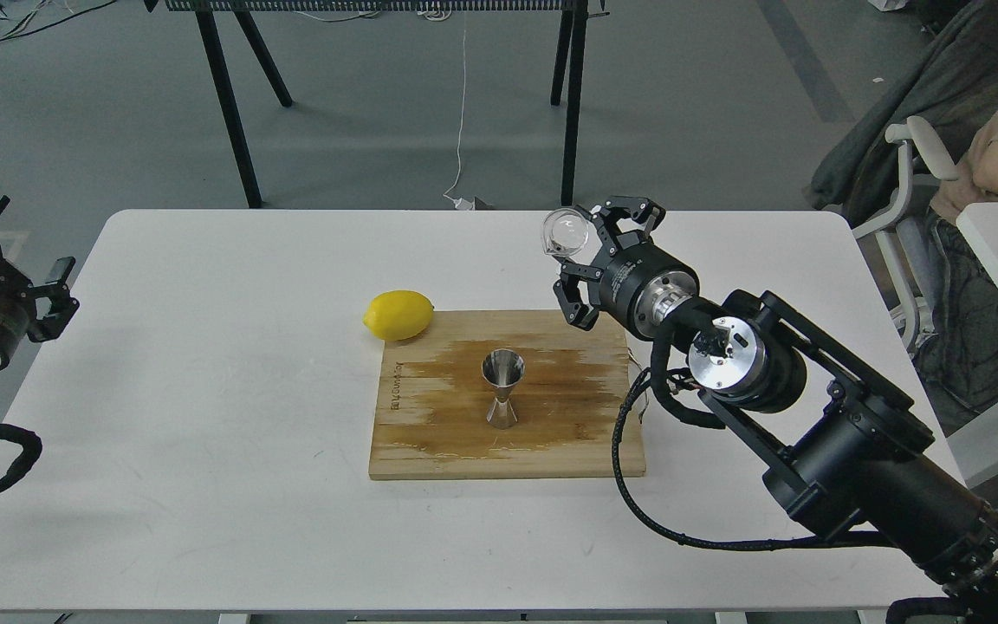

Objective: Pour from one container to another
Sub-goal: 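Lift the glass and carry it above the jigger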

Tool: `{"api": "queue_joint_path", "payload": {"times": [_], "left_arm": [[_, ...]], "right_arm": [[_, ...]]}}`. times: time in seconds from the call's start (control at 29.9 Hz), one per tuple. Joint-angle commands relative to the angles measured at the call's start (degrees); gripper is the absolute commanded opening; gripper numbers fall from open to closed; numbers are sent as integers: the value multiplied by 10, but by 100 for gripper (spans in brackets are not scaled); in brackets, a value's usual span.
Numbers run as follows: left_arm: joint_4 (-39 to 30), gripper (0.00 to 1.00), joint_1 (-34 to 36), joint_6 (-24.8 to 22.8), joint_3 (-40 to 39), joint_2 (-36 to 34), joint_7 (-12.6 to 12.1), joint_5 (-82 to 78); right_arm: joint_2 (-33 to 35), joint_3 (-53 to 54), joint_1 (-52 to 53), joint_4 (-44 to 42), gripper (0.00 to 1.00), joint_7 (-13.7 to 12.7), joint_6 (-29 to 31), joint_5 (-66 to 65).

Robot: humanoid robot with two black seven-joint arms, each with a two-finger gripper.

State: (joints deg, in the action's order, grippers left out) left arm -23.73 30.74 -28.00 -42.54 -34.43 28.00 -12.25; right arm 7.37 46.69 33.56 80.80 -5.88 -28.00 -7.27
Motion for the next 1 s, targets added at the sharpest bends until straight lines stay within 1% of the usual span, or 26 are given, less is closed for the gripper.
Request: {"api": "queue_joint_path", "payload": {"times": [0.0, 0.33, 0.97], "left_arm": [[0, 99, -1, 0, 0, 1, 0, -1], [0, 99, -1, 0, 1, 8, 0, -1], [0, 99, -1, 0, 9, 4, 0, -1]], "right_arm": [[1, -42, 5, 17, 45, -2, 0, -49], [13, -117, 13, 31, 45, -2, 0, -150], [23, -215, 52, 30, 45, -1, 0, -245]]}}
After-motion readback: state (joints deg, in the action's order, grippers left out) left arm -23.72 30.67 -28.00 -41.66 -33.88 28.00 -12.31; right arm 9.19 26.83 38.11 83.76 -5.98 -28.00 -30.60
